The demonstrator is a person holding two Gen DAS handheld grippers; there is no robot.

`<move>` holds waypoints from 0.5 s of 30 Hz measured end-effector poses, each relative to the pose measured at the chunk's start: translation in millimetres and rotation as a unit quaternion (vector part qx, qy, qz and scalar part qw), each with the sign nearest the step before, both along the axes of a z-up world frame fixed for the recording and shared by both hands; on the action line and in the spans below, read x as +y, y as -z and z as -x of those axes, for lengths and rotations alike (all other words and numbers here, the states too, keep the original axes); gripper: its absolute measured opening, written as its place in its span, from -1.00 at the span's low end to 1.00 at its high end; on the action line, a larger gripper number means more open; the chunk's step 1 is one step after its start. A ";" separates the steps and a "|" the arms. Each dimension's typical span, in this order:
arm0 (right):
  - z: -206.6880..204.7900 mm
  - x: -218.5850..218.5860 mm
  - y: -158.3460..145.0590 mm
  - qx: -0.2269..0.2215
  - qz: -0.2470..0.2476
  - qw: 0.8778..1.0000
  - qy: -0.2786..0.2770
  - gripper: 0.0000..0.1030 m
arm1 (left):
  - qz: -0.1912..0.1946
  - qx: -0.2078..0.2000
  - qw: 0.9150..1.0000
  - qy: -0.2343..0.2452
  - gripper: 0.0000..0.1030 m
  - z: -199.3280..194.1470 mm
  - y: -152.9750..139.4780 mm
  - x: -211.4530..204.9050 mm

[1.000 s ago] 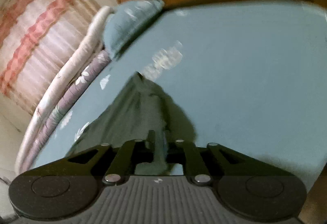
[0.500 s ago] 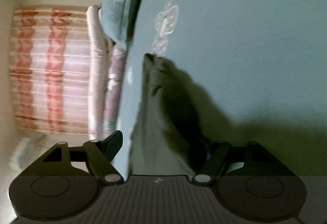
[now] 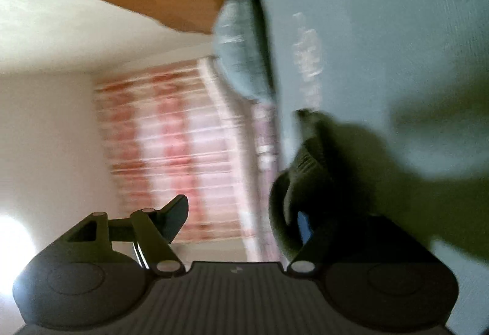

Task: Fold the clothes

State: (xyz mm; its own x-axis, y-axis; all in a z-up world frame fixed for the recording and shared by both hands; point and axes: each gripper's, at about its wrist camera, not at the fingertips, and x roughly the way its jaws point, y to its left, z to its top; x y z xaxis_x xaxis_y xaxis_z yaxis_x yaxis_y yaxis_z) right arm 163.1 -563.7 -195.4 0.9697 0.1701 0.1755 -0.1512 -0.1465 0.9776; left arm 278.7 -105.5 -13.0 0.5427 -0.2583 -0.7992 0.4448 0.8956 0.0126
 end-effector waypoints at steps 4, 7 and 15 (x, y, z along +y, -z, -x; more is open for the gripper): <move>2.1 -0.2 -6.6 0.008 0.038 0.999 -0.006 0.46 | 0.001 0.002 1.000 0.013 0.84 0.4 1.5 -7.0; 8.7 -2.7 -9.4 0.050 0.070 0.996 0.009 0.07 | -0.004 0.005 1.000 0.017 0.84 0.7 3.6 -10.2; 10.8 -8.9 -31.0 0.163 0.189 0.968 0.034 -0.89 | -0.007 0.008 1.000 0.020 0.84 1.5 6.5 -13.2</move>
